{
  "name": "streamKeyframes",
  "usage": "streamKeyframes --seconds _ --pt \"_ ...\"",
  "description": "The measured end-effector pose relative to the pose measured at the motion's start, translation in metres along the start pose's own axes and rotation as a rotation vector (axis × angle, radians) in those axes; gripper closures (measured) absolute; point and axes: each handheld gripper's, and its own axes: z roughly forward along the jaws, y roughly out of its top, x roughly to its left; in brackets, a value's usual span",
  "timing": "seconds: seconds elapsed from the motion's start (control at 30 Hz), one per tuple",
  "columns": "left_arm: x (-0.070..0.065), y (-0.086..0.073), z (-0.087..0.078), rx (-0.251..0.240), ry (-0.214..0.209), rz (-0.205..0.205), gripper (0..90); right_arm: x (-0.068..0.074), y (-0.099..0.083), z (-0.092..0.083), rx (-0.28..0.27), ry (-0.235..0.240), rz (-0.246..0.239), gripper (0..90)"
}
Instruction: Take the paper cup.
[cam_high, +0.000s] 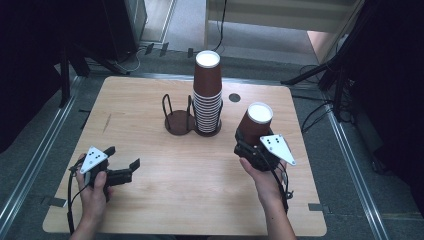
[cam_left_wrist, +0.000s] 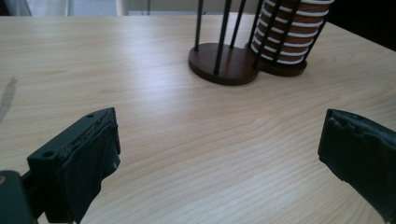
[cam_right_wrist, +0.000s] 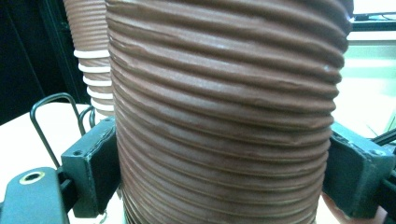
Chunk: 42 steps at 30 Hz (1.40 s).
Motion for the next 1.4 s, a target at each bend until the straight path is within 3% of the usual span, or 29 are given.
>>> streamKeyframes --seconds 0.23,0.5,0.7,0.87,1.1,1.2,1.3,1.4 --pt "-0.016 0.012 0.011 0.002 -0.036 0.036 0.0 0.001 -0.013 -0.003 0.01 0.004 -0.035 11.9" --pt "-0.037 0.027 0.028 0.014 -0.129 0.059 0.0 0.003 -0.027 -0.003 0.034 0.013 -0.053 11.9" --pt "-0.043 0.038 0.036 0.012 -0.165 0.075 0.0 0.009 -0.03 -0.002 0.041 0.019 -0.069 11.8" --pt "-0.051 0.052 0.046 0.036 -0.228 0.098 0.0 0.018 -0.033 -0.001 0.038 0.029 -0.111 11.7" --pt "-0.06 0.058 0.05 0.042 -0.275 0.127 0.0 0.026 -0.038 0.001 0.042 0.046 -0.129 11.8" --pt "-0.064 0.06 0.051 0.042 -0.305 0.115 0.0 0.031 -0.043 0.002 0.051 0.054 -0.155 11.8" --pt "-0.072 0.062 0.053 0.069 -0.33 0.125 0.0 0.036 -0.047 0.003 0.06 0.061 -0.17 11.8" --pt "-0.08 0.063 0.054 0.087 -0.355 0.133 0.2 0.047 -0.056 0.005 0.066 0.074 -0.227 11.9"
